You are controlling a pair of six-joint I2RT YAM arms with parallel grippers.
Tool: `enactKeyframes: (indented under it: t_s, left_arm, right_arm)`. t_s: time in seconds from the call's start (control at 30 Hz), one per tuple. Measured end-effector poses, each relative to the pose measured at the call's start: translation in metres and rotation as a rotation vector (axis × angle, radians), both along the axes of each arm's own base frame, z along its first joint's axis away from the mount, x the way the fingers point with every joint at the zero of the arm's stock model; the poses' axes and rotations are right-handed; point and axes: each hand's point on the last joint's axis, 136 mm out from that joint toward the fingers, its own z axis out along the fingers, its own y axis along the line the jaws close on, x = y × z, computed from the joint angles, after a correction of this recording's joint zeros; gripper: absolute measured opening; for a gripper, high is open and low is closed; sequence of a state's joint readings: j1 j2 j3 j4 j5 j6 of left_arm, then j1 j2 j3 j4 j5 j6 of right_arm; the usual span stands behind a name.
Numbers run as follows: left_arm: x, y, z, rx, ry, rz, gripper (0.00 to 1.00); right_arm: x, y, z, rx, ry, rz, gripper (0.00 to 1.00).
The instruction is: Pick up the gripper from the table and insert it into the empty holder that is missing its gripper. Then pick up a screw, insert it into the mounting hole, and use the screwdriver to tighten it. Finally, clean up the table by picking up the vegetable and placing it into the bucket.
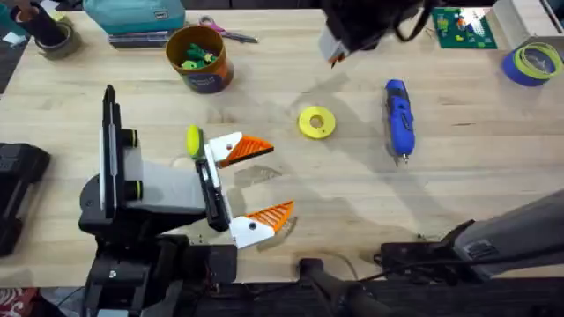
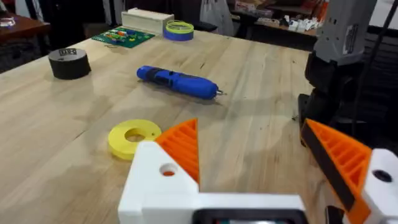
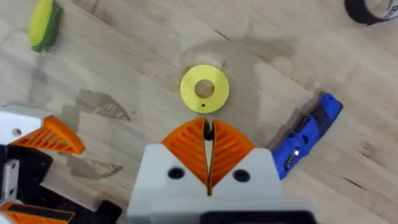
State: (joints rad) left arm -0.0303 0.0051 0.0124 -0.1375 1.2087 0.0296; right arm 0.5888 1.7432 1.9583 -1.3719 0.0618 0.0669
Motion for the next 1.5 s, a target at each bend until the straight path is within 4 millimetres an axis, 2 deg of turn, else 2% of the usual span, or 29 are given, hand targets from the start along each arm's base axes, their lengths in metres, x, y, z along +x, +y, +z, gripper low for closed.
enactKeyframes:
  t_s: [0.13,0.27,0.73,0.97,1.23,1.5]
  left_arm:
    - [0.0,0.0,0.0,0.0,0.0,0.0,0.985]
    - [0.0,0.0,0.0,0.0,0.0,0.0,0.986]
    - [0.0,0.0,0.0,0.0,0.0,0.0,0.986]
    - [0.0,0.0,0.0,0.0,0.0,0.0,0.985]
    - [0.0,0.0,0.0,0.0,0.0,0.0,0.985]
    - [0.0,0.0,0.0,0.0,0.0,0.0,0.985]
  right_arm:
    - [-0.003,-0.005,0.024,0.002,-0.031,0.003,0.006]
    - [-0.006,-0.008,0.037,0.004,-0.048,0.005,0.006]
    - [-0.01,-0.006,0.039,0.004,-0.05,0.018,0.006]
    - [-0.021,0.023,0.042,0.022,-0.076,0.108,0.006]
    - [-0.048,0.057,0.043,0.022,-0.095,0.267,0.006]
    - [-0.071,0.081,0.044,0.012,-0.112,0.413,0.006]
